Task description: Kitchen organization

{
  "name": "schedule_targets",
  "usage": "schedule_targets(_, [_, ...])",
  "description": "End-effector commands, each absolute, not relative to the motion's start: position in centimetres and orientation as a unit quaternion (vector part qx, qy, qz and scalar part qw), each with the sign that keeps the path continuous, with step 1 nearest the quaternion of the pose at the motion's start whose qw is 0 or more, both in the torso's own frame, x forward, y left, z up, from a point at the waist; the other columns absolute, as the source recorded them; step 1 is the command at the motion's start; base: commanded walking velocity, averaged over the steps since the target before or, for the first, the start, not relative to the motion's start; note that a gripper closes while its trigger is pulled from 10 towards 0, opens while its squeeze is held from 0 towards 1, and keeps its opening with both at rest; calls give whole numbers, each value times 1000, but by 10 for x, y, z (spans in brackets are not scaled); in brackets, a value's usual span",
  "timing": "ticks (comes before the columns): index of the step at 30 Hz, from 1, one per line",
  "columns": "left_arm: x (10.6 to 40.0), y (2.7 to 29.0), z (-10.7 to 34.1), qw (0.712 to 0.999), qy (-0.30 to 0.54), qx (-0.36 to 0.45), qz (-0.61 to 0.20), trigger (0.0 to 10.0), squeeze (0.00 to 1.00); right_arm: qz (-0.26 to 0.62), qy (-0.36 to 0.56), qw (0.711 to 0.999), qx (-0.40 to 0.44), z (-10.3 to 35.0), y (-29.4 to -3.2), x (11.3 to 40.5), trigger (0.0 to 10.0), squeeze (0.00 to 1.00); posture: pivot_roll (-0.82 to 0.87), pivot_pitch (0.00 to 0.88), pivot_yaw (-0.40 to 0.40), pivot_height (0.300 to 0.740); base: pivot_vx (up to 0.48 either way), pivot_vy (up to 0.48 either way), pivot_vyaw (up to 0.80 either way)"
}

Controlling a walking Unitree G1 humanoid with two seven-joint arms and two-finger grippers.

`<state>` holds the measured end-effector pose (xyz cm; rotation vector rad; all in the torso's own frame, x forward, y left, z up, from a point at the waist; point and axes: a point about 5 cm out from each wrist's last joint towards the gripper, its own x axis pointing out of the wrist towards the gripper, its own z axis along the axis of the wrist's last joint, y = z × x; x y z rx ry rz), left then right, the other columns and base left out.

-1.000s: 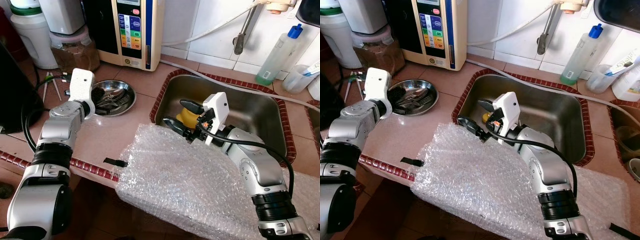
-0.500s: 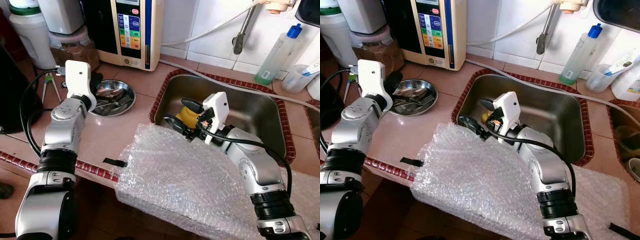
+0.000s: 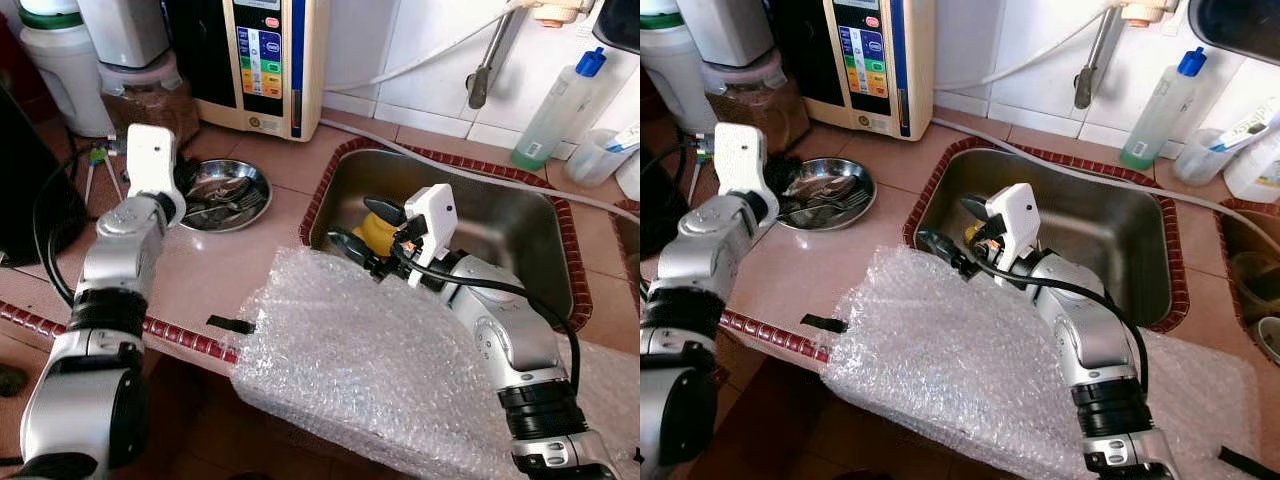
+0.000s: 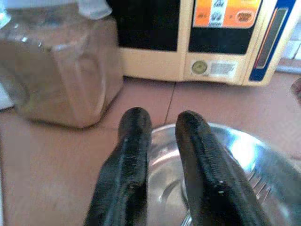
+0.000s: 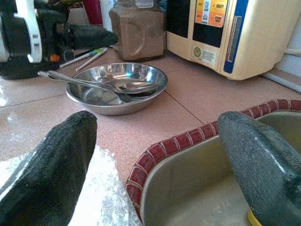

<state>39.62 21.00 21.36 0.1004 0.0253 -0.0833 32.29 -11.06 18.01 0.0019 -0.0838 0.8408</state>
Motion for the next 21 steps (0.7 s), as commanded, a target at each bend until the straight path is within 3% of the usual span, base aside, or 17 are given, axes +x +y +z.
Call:
schedule_targets(1, [399, 205, 210, 996, 31, 61, -61, 10000, 1000, 405, -42, 913, -6, 180, -111, 323, 10000, 0, -5, 111, -27, 740, 0, 0, 0])
schedule_targets(21, [402, 200, 189, 983, 116, 97, -101, 10000, 1000, 401, -38, 915, -8, 176, -111, 320, 10000, 0, -9, 124, -16, 740, 0, 0, 0])
